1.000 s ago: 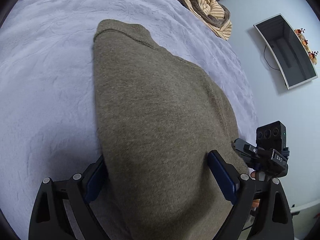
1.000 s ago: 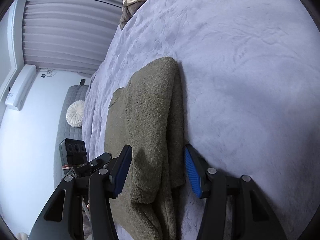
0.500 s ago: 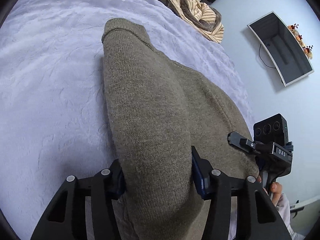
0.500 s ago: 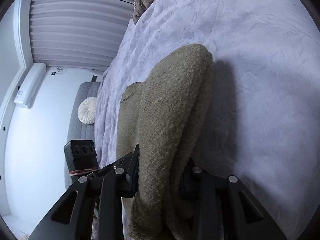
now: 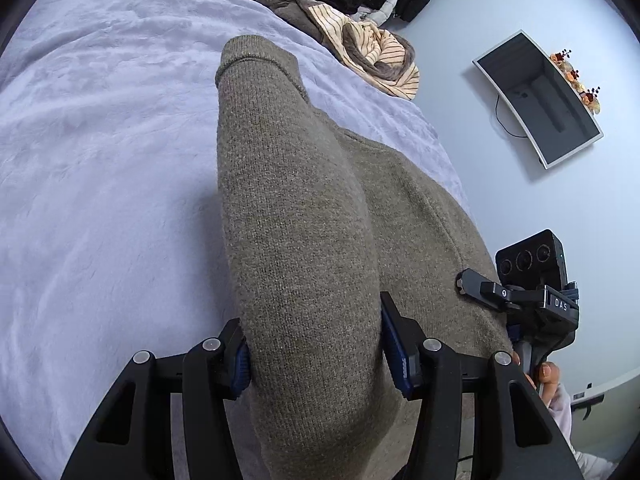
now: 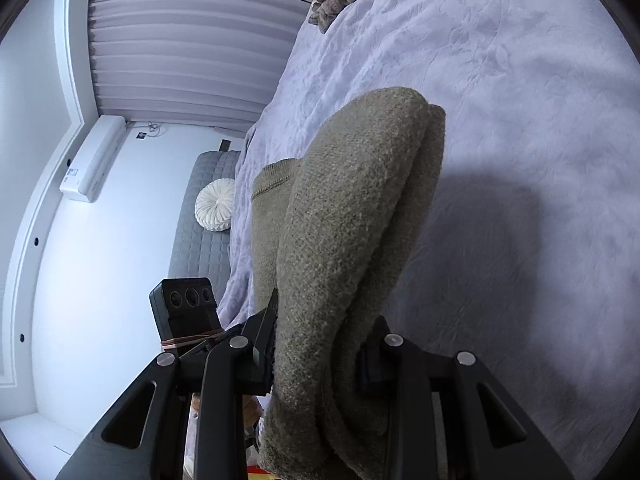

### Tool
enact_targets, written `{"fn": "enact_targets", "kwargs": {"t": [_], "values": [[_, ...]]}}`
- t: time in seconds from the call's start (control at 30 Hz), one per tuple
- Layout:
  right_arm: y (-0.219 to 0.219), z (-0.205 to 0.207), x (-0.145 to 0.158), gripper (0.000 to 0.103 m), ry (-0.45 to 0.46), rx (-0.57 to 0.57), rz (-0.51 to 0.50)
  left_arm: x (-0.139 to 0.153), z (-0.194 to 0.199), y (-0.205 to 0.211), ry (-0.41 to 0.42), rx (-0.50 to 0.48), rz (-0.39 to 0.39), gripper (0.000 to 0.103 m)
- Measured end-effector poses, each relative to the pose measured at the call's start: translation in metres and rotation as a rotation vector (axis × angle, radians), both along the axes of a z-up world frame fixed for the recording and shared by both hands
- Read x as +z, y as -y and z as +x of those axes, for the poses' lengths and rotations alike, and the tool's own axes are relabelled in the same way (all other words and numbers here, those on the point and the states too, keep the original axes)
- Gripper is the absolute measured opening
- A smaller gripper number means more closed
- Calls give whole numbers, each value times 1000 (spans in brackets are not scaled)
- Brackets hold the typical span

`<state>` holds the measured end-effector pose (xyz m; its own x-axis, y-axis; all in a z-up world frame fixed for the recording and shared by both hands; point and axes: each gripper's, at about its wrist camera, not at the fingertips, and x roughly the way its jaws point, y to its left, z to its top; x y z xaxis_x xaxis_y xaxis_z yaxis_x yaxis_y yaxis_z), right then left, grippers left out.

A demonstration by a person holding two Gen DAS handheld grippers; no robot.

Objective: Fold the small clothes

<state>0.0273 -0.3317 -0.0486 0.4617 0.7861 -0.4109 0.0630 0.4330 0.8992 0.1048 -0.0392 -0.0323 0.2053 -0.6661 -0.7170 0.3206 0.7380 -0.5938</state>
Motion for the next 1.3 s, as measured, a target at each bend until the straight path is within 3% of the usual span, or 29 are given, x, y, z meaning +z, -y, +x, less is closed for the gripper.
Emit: {"fn": "enact_targets", "kwargs": {"t": [0.17, 0.3, 0.43, 0.5, 0.57, 0.7, 0.77, 0.83, 0.97, 1.0, 1.03, 1.1, 1.2, 1.3], "values": [[-32, -22, -6, 32, -12, 37, 23, -2, -35, -38, -9, 26, 28, 55], [-55, -21, -24, 32, -44, 72, 25, -20, -58, -69, -28, 62, 55, 55], [-73, -20, -47, 35, -91, 90, -82, -55, -78, -91, -39, 142, 173, 55], [-72, -21, -59, 35, -112, 62, -117, -67, -88, -105, -38, 194, 163, 58], [-63, -23, -65, 37, -113, 13, -72, -65, -96, -116, -29, 232, 125, 59], [-44, -15, -77, 40, -127, -65, 27, -45, -103, -118, 85, 261, 203, 59], [-44, -10, -80, 30, -144, -75, 26, -35, -102, -110, 124, 250, 211, 59], [-56, -7, -57, 28, -69, -18, -83, -30, -102, -97, 154, 231, 225, 59], [-97, -10, -1, 27, 168, 151, -431, -49, -106, -74, 154, 199, 322, 60], [-105, -7, 1, 27, 178, 170, -531, -52, -108, -69, 174, 207, 345, 64], [-107, -5, -5, 27, 162, 179, -620, -54, -111, -66, 194, 208, 361, 75], [-109, 2, -30, 31, 88, 192, -778, -63, -113, -65, 154, 196, 342, 80], [-78, -9, -43, 43, 17, 90, -644, -63, -114, -73, 120, 218, 309, 80], [-57, -23, -32, 44, -7, 25, -645, -56, -115, -80, 141, 219, 332, 80]]}}
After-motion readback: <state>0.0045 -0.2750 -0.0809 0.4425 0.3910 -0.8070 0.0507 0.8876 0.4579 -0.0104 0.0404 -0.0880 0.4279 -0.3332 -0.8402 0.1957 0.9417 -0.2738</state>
